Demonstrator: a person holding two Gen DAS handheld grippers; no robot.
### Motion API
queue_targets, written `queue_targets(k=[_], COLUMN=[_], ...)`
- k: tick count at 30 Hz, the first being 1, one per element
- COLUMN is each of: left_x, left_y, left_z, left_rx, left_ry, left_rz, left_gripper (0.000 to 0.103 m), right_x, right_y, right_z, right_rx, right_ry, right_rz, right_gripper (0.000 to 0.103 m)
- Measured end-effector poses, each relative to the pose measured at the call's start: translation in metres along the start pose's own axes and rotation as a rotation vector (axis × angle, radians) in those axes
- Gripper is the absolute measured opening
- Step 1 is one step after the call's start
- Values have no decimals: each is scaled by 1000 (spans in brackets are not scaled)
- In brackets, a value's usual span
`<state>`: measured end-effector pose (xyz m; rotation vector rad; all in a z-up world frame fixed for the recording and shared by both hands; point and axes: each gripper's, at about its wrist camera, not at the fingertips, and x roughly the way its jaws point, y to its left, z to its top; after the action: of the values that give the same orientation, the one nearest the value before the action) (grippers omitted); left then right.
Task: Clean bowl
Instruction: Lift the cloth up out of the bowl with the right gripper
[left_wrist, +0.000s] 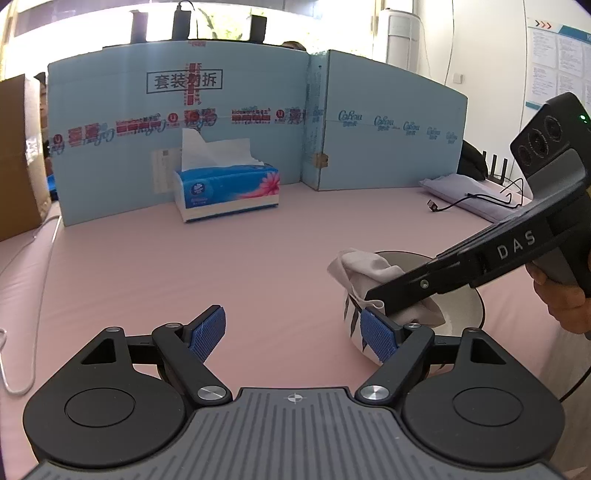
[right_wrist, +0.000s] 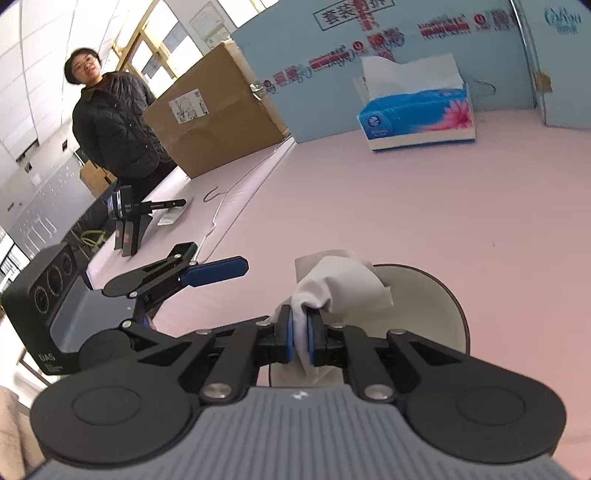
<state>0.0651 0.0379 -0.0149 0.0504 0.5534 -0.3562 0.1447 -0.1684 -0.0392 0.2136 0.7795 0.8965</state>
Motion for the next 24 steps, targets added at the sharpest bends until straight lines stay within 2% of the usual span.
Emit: queue_targets(k=[12, 21, 24], left_x=[-8, -13, -14], left_y=[-1, -10, -18], left_z=[1, 8, 12], left_rx=[-7, 8, 24], left_ry=[-9, -17, -16], left_rz=[22, 28, 31], left_gripper=[85, 85, 85], right_x=[-9, -24, -33], right_y=[1, -4, -8], right_z=[-15, -38, -46], right_rx=[10, 69, 97], right_ry=[-11, -81, -129], right_rz=[18, 55, 70], right_gripper=[11, 11, 11])
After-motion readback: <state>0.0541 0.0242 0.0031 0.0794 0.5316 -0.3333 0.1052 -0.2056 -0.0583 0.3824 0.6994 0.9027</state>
